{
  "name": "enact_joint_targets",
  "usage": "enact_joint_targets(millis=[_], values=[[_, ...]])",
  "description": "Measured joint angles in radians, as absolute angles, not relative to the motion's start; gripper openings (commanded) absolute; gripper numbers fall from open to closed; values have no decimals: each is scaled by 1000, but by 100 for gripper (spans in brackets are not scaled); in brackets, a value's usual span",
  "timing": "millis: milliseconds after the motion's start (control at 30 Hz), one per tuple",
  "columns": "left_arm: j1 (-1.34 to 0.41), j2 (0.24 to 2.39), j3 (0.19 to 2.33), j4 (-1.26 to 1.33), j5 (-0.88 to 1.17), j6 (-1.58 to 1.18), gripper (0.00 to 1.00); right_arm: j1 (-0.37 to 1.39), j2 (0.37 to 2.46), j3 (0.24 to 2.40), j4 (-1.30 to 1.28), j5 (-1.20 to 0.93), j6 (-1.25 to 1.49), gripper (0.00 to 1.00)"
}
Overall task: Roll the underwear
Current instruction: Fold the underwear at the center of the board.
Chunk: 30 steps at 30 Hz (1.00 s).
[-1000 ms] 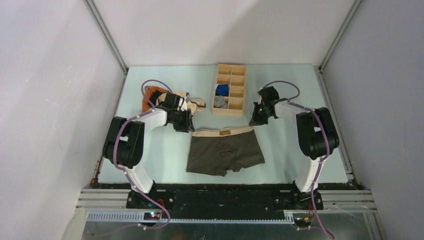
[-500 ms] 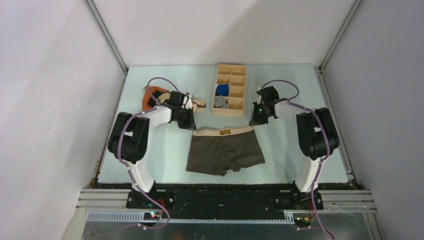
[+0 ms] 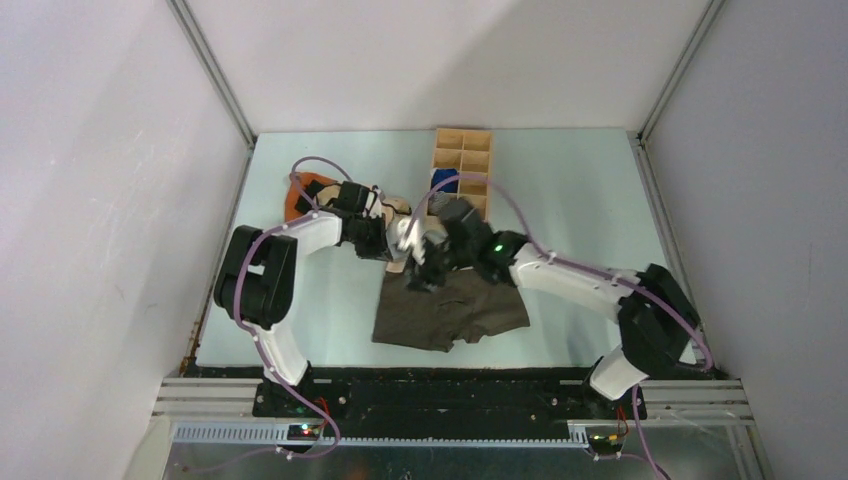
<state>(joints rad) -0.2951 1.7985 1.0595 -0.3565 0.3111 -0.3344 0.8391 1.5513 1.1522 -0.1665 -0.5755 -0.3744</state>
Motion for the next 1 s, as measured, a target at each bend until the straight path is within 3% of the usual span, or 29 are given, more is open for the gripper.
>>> enact_joint_targets(millis=[133, 433, 1000], values=[[-292, 1782, 1058, -354, 322, -362, 0, 997, 1674, 1146, -128, -592, -521, 45], [-273, 1748, 1041, -350, 329, -376, 0, 1169, 1889, 1145, -40, -489, -616, 47], [-265, 1722, 1015, -338, 330, -393, 0, 1200, 1996, 1239, 9, -398, -651, 39]])
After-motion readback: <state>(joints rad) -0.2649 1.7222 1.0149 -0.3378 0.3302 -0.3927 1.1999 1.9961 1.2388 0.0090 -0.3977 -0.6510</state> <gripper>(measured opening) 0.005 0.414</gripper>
